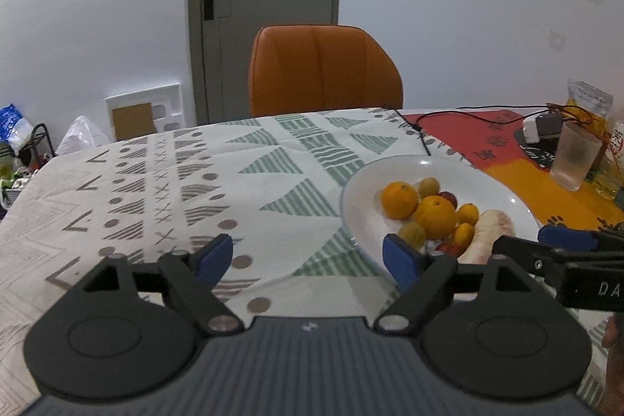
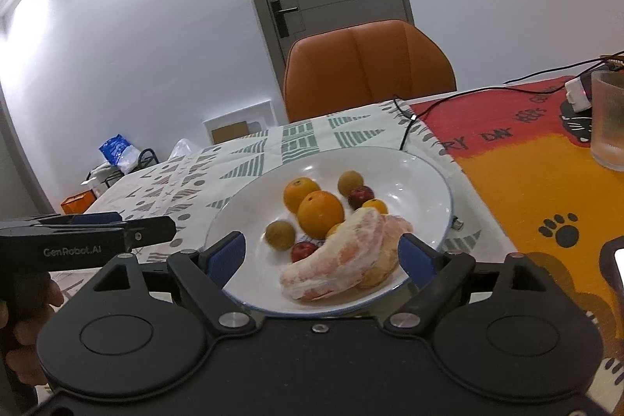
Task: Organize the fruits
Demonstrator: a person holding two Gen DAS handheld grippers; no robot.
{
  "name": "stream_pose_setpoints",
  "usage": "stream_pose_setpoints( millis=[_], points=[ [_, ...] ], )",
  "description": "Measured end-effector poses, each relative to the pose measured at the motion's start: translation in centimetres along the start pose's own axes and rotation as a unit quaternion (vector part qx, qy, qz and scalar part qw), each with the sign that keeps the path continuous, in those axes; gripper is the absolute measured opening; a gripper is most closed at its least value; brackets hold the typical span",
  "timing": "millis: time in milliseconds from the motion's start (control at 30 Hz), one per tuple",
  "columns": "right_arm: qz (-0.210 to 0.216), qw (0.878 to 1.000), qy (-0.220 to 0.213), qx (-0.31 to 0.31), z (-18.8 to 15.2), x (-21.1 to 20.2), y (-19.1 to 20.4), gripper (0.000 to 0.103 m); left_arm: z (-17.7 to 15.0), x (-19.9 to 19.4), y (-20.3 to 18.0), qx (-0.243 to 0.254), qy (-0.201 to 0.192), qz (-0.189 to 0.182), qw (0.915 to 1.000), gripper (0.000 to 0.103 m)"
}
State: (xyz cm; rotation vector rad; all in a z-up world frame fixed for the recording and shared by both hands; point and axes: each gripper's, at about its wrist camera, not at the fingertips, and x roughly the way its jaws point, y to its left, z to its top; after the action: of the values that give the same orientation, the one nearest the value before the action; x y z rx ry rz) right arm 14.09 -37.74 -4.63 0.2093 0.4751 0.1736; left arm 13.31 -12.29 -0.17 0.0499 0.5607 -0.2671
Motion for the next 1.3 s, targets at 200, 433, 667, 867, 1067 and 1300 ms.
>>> stream_pose_setpoints(
  millis=[200,433,667,867,1067,1300],
  points=[
    [0.013,1.000,0.002,-0.004,-0.1,-0.1,0.8,0.095,-0.5,-0.7,1.4,-0.015,0.018,0.025,0.9994,0.085],
    [0.024,1.000,0.002,-0.009,0.0,-0.4,2.0,0.102,-1.0,-2.1,2.7,-0.027,0.020,0.050,0.9982,0.092],
    [0.034,0.999,0.006,-0.018,0.0,-0.6,3.1,0.103,-1.4,-3.2,3.8,-0.042,0.022,0.067,0.9966,0.094],
    [0.042,0.999,0.006,-0.025,0.0,-0.9,4.0,0.103,-2.0,-4.5,5.0,-0.059,0.023,0.072,0.9954,0.094],
    [0.049,0.998,0.002,-0.035,-0.1,-1.7,5.1,0.103,-2.6,-6.0,6.3,-0.085,0.023,0.068,0.9938,0.094],
    [0.053,0.998,-0.001,-0.038,-0.3,-2.8,6.0,0.103,-3.0,-8.6,7.1,-0.090,0.006,0.072,0.9933,0.094]
  ],
)
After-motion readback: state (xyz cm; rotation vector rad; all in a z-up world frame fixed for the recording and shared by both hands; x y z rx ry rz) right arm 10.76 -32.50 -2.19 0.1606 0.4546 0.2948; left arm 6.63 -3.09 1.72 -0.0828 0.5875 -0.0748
